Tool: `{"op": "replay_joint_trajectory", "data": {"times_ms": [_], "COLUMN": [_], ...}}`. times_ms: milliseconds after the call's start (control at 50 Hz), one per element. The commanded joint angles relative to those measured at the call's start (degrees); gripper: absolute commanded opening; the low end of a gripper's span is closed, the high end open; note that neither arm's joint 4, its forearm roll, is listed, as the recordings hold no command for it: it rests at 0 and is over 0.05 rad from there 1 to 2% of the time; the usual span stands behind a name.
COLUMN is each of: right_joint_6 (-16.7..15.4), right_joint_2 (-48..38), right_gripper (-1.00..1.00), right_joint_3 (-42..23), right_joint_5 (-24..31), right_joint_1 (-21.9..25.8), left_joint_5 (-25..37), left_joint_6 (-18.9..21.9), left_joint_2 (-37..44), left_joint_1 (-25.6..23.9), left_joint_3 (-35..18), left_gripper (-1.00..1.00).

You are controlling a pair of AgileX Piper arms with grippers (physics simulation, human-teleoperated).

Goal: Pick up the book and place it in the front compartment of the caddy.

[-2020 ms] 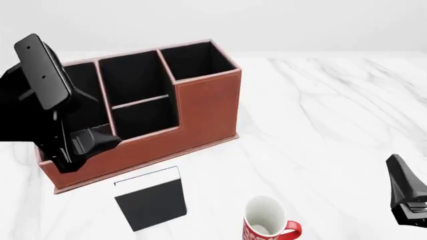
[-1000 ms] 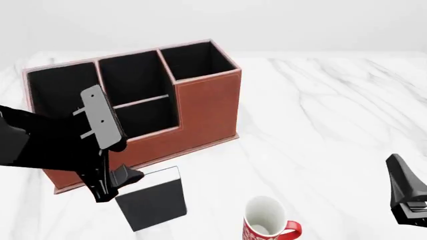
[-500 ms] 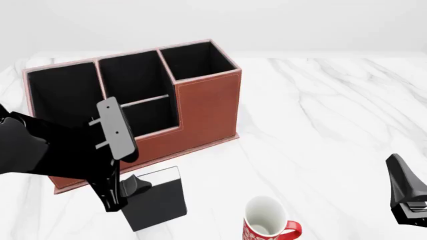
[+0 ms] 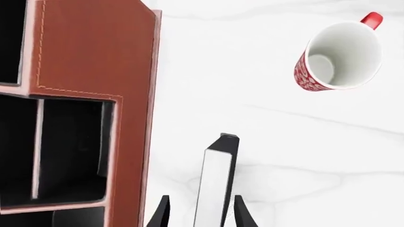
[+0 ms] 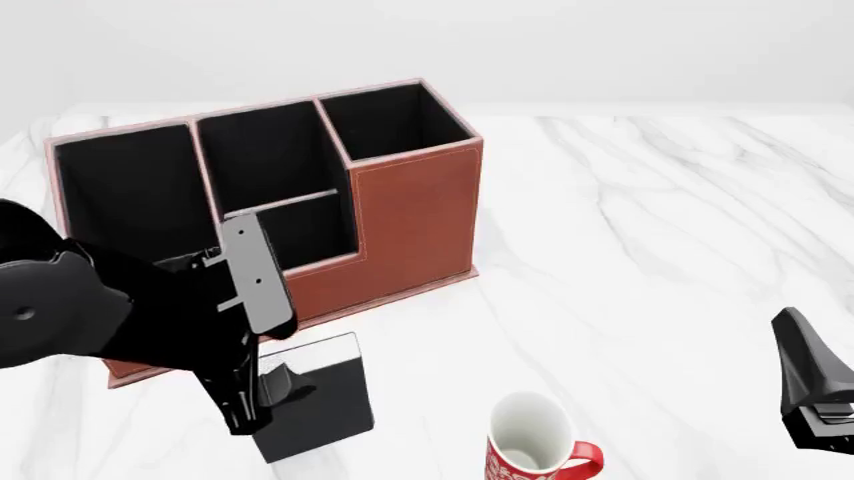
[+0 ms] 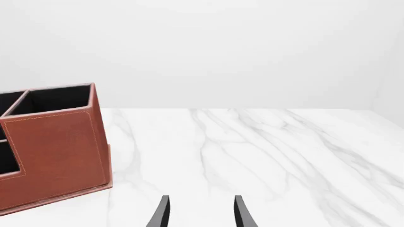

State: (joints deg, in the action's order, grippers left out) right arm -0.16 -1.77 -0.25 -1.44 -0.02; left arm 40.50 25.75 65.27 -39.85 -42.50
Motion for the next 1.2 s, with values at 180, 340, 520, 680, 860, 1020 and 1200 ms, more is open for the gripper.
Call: {"op": "replay_joint_trajectory", "data": {"times_ms": [180, 340, 520, 680, 860, 1020, 1200], "right_joint_6": [0.0, 0.0, 0.0, 0.0, 0.0, 0.0, 0.0], "right_joint_2": [0.1, 0.1, 0.1, 0.1, 0.1, 0.1, 0.1], "right_gripper": [1.0, 1.0, 1.0, 1.0, 1.0, 1.0, 1.0], "right_joint_3": [0.0, 0.0, 0.0, 0.0, 0.0, 0.0, 0.0], "right_joint_5": [0.1, 0.1, 0.1, 0.1, 0.1, 0.1, 0.1], "right_joint_1": [0.0, 0.0, 0.0, 0.0, 0.0, 0.0, 0.0], "left_joint_5": [-2.3, -2.5, -1.9, -1.4, 0.8, 2.3, 3.9], "left_joint_6": [-0.6, -0.5, -0.4, -0.8, 0.1, 0.0, 0.7], "left_joint_2": [2.9, 4.1, 5.5, 6.9, 7.7, 10.4, 13.4], "left_joint_1": [-0.7, -1.0, -1.1, -1.6, -1.6, -1.6, -1.5], "left_joint_3": [1.4, 1.3, 0.7, 0.0, -1.9, -3.8, -6.1], "left_gripper": [1.0, 1.0, 1.0, 1.0, 1.0, 1.0, -1.0]}}
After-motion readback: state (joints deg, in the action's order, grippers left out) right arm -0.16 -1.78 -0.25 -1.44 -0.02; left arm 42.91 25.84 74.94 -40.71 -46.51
